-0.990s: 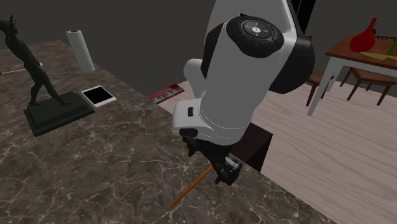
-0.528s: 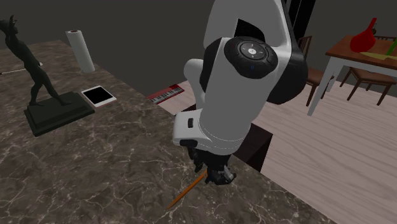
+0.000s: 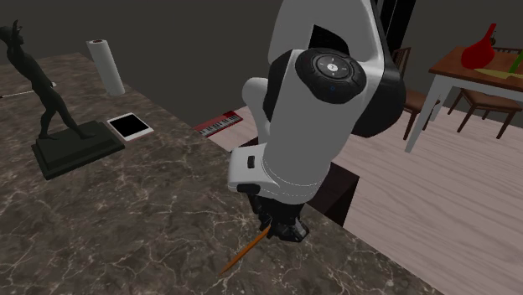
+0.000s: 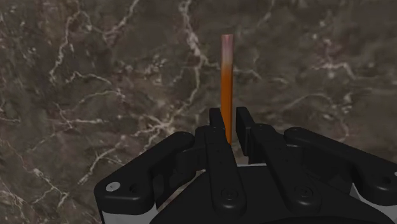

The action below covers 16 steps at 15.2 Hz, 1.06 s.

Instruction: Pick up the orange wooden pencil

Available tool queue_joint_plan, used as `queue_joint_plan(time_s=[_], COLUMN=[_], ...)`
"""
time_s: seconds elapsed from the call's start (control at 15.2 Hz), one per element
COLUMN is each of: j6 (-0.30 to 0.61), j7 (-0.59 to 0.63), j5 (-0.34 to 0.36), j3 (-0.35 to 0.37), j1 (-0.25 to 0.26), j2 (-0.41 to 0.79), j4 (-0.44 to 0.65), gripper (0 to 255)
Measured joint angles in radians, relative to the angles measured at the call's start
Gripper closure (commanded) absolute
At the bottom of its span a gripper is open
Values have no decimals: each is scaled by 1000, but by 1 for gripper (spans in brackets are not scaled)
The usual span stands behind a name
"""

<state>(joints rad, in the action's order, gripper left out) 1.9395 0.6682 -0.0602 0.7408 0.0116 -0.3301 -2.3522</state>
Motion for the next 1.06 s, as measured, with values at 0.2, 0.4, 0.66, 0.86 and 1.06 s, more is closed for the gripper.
queue_joint_plan(time_s=[0.2,0.4,0.66,0.86,1.06], j6=[-29,-69,-124,-165,-202], j7=[-9,-20,-34,-41,-49], j5=[-5,-10,-14,-14,-16], j3=[-8,-20,-34,-42,-52], j1=[2,5,7,7,7], j2=[-13,-30,-48,-56,-67], j4=[18,44,83,117,146], gripper=[255,255,255,255,255])
